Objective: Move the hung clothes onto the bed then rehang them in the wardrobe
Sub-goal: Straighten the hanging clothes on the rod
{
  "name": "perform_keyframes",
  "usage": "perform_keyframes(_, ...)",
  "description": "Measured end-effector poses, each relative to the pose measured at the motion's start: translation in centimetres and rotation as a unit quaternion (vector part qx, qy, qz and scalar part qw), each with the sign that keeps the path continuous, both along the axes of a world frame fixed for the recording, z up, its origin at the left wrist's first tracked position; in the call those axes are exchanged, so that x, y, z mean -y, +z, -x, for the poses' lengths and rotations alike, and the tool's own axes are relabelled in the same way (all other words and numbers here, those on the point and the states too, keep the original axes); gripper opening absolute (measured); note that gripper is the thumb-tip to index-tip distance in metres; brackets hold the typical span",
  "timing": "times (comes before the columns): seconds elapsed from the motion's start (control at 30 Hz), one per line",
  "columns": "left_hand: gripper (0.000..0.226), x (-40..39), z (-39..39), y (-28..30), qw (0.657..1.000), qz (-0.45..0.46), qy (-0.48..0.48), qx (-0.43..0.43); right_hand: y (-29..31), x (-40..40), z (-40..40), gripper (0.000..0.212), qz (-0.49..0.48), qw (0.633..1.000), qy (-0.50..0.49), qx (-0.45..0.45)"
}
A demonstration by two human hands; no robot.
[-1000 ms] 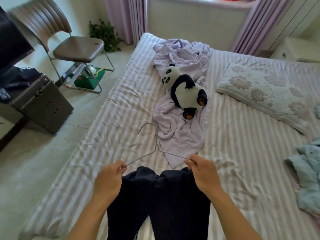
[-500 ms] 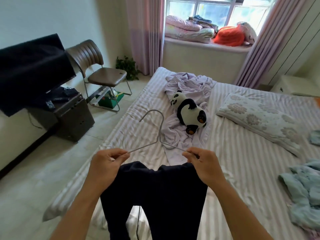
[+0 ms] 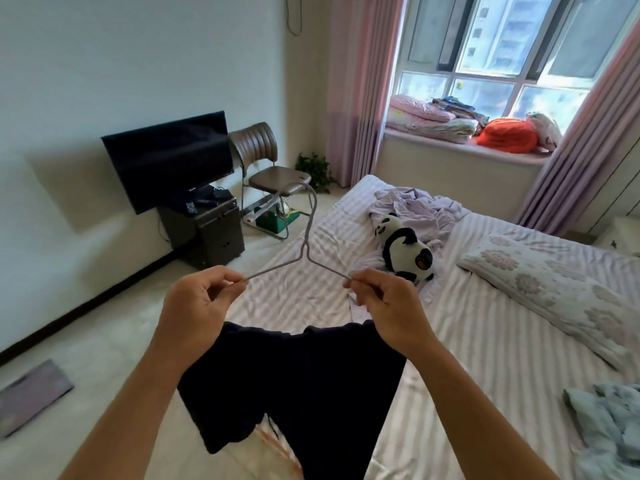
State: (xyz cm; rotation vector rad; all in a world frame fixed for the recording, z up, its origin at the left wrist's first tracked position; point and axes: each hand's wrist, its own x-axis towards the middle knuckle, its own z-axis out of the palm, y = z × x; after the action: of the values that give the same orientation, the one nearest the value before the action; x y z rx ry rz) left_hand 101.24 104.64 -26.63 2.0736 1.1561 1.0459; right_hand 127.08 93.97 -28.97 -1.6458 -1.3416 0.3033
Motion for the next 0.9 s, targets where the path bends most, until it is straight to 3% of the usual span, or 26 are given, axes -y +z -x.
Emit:
perform_keyframes(0.17,0.007,5.5,6.2,3.5,0.999,-0.002,0.000,0.045,3.5,2.1,5.7,0.017,-0.022,0.998,0.048,0.015)
perform_keyframes(0.47,0.011,14.4,21.1,6.3,0.988,-0.024,0.111,0.108,8.7,5.3,20.4,0.016,-0.059,0.981,0.168,0.073)
perform_keyframes(0.67,0.011,22.3,33.5,7.8,0.973,-0.031,0.201,0.109,10.4,7.8,32.8,0.012,-0.053,0.958,0.275,0.070)
perform_keyframes(0.9,0.009,33.4,46.3,8.4,0.933,-0.035,0.339,0.113,10.1,11.2,47.5,0.012,-0.048,0.912,0.403,0.061)
